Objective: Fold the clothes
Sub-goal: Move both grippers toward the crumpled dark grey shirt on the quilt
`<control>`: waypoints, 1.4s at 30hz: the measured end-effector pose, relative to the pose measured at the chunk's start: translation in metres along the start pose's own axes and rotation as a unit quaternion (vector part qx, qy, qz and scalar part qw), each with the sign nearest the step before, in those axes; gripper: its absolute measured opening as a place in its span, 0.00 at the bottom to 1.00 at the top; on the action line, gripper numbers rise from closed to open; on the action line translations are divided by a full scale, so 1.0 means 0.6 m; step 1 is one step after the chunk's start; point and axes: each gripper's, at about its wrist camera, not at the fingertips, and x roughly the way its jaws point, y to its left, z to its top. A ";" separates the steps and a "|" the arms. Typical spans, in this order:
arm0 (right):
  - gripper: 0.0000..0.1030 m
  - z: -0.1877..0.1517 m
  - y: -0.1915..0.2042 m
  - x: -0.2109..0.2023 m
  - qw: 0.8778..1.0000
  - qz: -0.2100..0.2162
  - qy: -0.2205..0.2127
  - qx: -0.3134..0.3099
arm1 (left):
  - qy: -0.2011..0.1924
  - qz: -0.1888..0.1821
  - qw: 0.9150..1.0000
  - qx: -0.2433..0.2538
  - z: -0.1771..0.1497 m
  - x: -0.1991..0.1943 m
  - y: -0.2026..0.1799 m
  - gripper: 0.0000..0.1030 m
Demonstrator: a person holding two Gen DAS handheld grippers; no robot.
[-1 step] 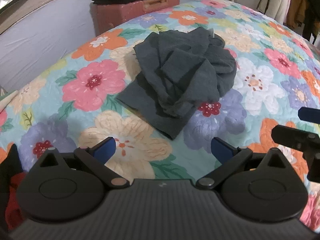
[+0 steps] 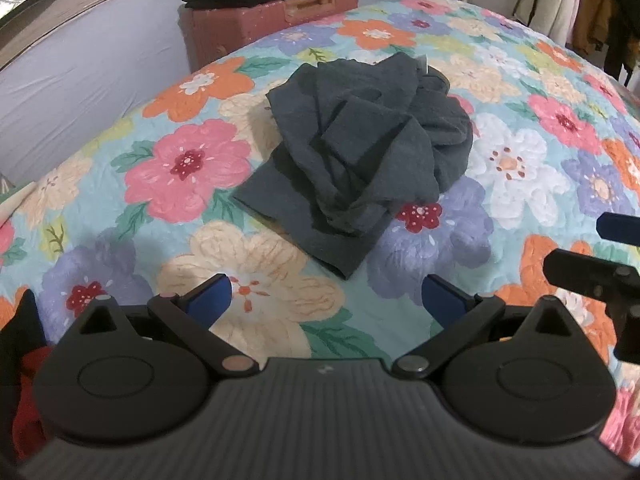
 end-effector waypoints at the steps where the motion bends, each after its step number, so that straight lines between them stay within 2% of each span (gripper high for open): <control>1: 0.77 0.000 -0.001 0.000 1.000 0.000 0.001 0.001 | 0.001 0.001 1.000 0.001 -0.001 0.000 0.002 1.00; 17: 0.77 -0.004 -0.011 0.004 1.000 -0.005 0.012 0.003 | 0.028 0.017 0.999 0.013 -0.005 0.010 0.000 1.00; 24: 0.77 -0.004 0.000 0.001 1.000 -0.005 -0.001 -0.001 | 0.011 0.021 1.000 0.018 -0.004 -0.001 -0.005 1.00; 31: 0.77 -0.007 0.009 0.011 1.000 0.001 0.009 -0.014 | 0.012 0.024 0.999 0.021 -0.002 0.002 -0.007 1.00; 42: 0.77 -0.004 -0.011 0.000 0.999 -0.032 -0.018 0.000 | 0.014 0.035 0.999 0.029 -0.006 0.007 -0.008 1.00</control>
